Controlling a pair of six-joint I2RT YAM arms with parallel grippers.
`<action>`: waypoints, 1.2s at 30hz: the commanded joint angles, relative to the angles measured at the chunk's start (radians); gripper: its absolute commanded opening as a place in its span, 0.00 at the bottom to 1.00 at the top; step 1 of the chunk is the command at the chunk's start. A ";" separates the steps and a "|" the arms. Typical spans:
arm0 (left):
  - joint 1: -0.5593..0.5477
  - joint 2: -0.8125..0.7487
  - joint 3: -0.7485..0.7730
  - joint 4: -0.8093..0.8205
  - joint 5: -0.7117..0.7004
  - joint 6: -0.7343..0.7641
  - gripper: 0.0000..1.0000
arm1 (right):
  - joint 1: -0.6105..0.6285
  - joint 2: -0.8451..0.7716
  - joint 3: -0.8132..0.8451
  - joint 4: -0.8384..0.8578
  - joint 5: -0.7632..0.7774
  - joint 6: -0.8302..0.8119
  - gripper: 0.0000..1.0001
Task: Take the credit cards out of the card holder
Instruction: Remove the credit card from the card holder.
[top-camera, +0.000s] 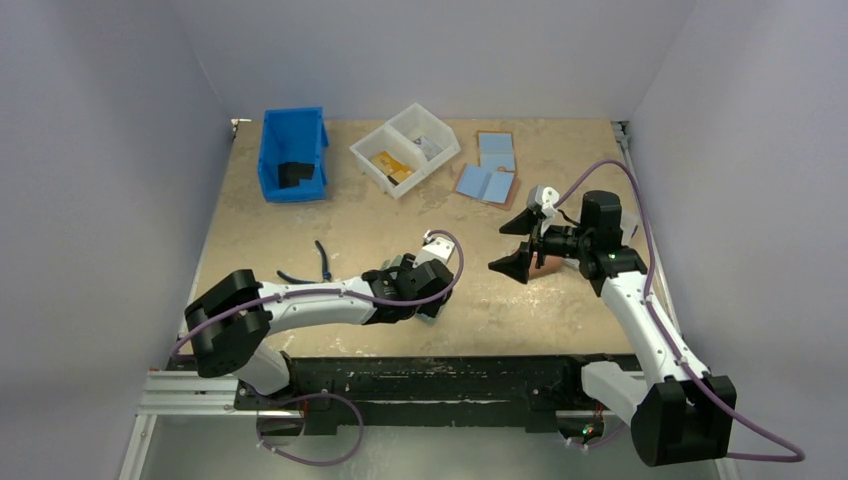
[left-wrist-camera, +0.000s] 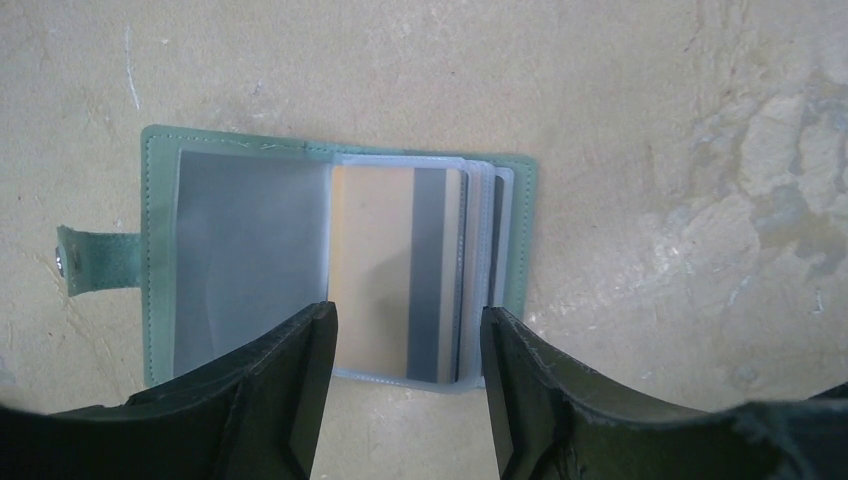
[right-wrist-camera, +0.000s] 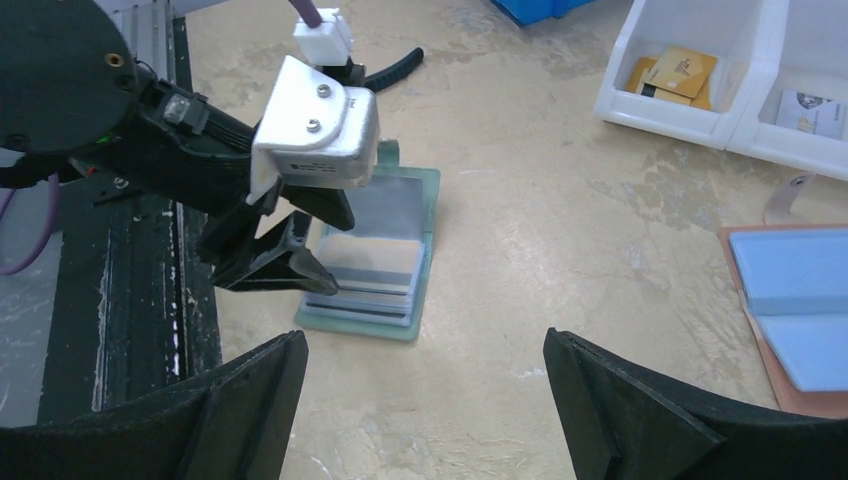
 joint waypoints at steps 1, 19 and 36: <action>0.028 0.020 0.026 0.048 0.023 0.042 0.57 | -0.003 0.003 0.014 0.004 -0.034 -0.015 0.99; 0.081 0.052 0.005 0.099 0.124 0.089 0.59 | -0.003 0.031 0.015 0.001 -0.029 -0.020 0.99; 0.114 0.049 -0.016 0.114 0.177 0.105 0.58 | -0.003 0.042 0.020 -0.010 -0.034 -0.026 0.99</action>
